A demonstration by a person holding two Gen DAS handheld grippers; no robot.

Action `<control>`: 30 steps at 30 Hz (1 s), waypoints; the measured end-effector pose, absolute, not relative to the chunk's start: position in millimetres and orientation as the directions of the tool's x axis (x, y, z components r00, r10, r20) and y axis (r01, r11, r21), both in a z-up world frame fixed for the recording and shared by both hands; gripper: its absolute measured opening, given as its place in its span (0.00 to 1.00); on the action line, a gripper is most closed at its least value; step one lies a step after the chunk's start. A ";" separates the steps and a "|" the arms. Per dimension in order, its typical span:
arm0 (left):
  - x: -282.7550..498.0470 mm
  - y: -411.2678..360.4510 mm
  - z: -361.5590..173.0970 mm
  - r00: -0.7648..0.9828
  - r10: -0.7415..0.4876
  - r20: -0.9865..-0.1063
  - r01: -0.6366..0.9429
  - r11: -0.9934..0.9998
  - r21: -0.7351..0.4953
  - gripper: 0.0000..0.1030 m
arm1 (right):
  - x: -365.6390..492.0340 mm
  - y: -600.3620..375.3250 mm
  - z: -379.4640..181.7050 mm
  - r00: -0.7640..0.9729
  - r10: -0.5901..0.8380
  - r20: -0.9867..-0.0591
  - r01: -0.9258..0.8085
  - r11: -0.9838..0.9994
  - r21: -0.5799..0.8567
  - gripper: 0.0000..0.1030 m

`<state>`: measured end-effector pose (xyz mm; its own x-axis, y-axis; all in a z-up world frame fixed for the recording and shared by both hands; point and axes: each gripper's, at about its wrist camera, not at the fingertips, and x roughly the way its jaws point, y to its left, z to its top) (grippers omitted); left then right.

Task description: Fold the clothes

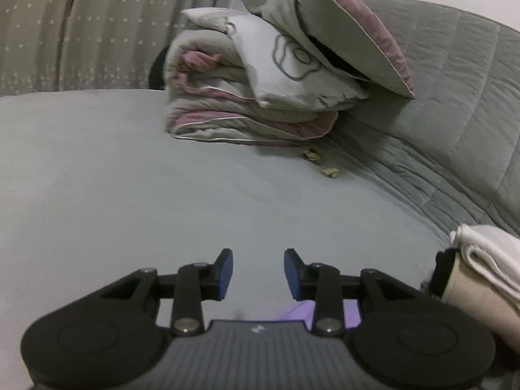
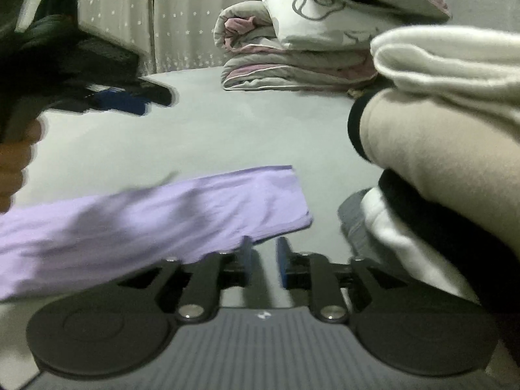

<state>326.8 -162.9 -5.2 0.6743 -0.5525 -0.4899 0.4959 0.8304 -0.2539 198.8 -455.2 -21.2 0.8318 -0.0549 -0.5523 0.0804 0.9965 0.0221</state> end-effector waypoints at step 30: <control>206.1 -158.1 -64.9 0.570 -0.579 -0.583 0.669 0.739 -0.079 0.01 | 182.4 -457.2 -15.1 0.851 -0.023 -0.525 0.183 0.950 0.255 0.01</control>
<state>206.1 -158.1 -64.9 0.5704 -0.5787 -0.5829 0.6691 0.7390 -0.0789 182.4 -457.2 -15.1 0.8507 -0.0232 -0.5251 0.1831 0.9495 0.2547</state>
